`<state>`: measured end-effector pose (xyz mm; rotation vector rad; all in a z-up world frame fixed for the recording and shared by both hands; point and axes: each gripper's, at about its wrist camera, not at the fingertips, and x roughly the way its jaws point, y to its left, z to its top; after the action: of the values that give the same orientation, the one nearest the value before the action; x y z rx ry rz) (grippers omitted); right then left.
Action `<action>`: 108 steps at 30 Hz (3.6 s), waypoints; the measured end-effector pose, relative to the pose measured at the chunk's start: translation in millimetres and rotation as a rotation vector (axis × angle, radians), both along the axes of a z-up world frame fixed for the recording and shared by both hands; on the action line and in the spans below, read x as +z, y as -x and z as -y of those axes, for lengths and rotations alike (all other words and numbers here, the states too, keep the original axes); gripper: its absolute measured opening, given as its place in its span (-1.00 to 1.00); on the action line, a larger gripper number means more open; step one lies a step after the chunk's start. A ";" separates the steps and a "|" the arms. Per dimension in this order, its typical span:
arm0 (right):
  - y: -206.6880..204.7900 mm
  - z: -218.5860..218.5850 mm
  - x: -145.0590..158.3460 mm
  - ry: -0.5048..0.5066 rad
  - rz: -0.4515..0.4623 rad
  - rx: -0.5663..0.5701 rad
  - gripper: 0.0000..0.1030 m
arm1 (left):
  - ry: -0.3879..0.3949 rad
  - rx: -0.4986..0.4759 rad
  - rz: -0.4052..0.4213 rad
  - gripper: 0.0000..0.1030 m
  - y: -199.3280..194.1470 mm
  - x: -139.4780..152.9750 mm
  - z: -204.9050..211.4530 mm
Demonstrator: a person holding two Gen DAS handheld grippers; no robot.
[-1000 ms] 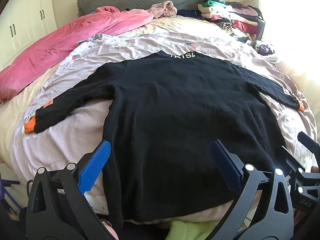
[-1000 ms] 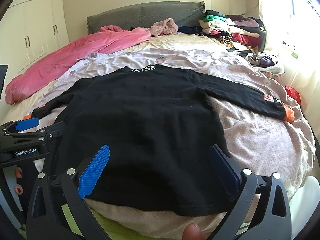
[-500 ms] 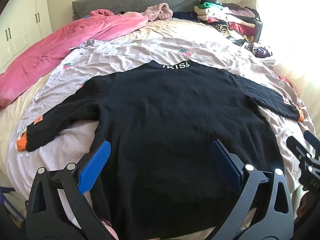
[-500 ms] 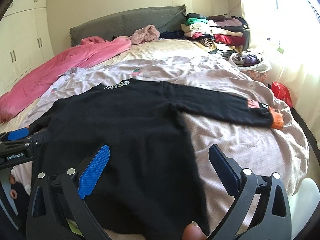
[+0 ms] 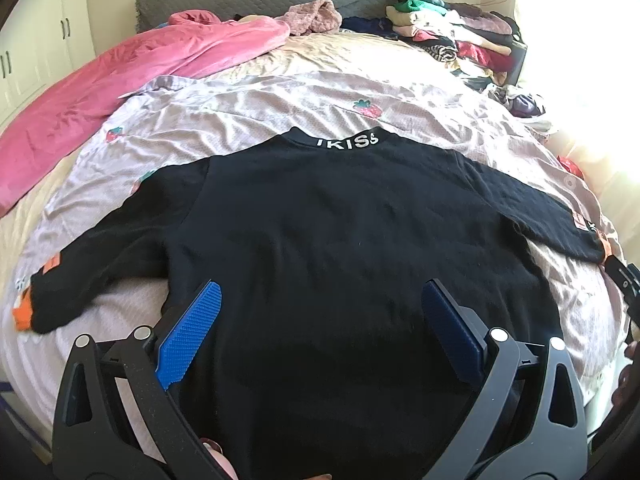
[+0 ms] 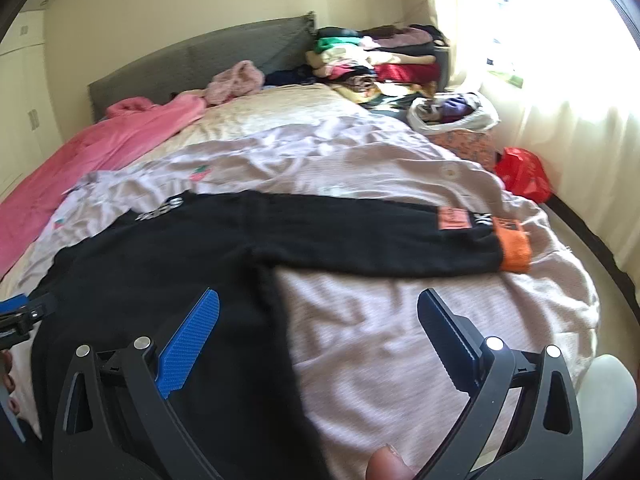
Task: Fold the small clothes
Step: 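Move the right tool to the orange sleeve cuff and grasp it, then lift the sleeve cuff with the right tool and carry it across the body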
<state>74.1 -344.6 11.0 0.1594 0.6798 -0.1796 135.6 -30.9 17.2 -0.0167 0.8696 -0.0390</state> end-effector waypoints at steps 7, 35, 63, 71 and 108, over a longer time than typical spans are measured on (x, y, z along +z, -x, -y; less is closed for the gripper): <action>-11.3 48.1 -4.0 -0.004 -0.019 -0.114 0.92 | -0.004 -0.004 -0.014 0.83 -27.0 -4.6 1.8; -56.9 224.6 -49.2 -0.235 -0.168 -0.344 0.59 | 0.049 0.134 -0.037 0.83 -129.0 -21.2 -7.9; -75.7 162.4 6.6 -0.276 -0.021 -0.161 -0.85 | 0.078 -0.053 -0.026 0.83 -121.5 -48.1 3.9; -98.9 80.4 43.8 -0.223 0.019 0.010 -0.86 | 0.125 -0.068 -0.027 0.83 -116.4 -45.8 -8.1; -113.4 -68.3 6.4 -0.012 -0.155 0.325 -0.36 | 0.319 -0.227 -0.123 0.83 -94.3 -54.8 5.6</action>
<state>187.5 -276.3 17.3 0.0451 0.8511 0.1252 230.0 -36.5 -37.6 -0.2209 0.9778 -0.3926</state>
